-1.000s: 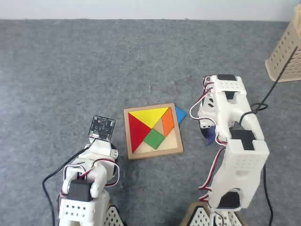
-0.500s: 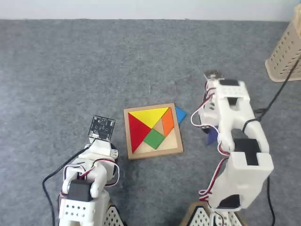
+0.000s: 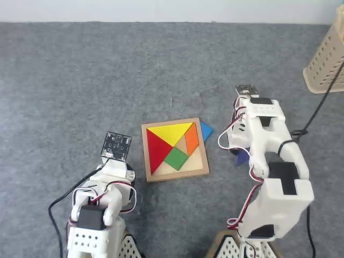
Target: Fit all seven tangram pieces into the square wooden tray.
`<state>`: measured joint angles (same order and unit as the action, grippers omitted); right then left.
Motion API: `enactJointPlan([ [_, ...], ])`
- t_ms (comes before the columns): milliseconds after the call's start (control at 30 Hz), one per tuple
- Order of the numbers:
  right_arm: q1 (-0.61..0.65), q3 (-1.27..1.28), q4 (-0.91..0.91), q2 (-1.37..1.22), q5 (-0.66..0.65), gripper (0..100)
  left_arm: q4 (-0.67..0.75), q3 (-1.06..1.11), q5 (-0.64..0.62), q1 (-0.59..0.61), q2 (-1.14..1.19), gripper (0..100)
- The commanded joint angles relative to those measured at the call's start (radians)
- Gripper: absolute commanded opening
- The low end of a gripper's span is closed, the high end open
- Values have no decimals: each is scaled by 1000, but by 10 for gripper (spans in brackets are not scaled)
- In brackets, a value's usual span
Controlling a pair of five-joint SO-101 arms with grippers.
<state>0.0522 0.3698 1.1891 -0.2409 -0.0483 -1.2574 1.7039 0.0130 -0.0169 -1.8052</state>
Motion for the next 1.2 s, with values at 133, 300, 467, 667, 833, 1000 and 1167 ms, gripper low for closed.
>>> enactJointPlan([
  [133, -19, 40, -61, 73, 40, 240, -6, -19, -6, 0, -20, 12],
  [300, -19, 40, -58, 67, 41, 134, -6, -19, -6, 0, -20, 12],
  [467, -19, 41, -50, 76, 41, 124, -6, -19, -6, 0, -20, 12],
  [667, -8, 40, -4, 133, 43, 124, -6, -19, -6, 0, -20, 12],
  [833, -5, 92, 24, 274, 49, 123, -6, -19, -6, 0, -20, 12],
  [1000, 105, 193, 13, 430, 72, 123, -6, -19, -6, 0, -20, 12],
  [1167, 280, 219, -18, 490, 75, 123, -6, -19, -6, 0, -20, 12],
])
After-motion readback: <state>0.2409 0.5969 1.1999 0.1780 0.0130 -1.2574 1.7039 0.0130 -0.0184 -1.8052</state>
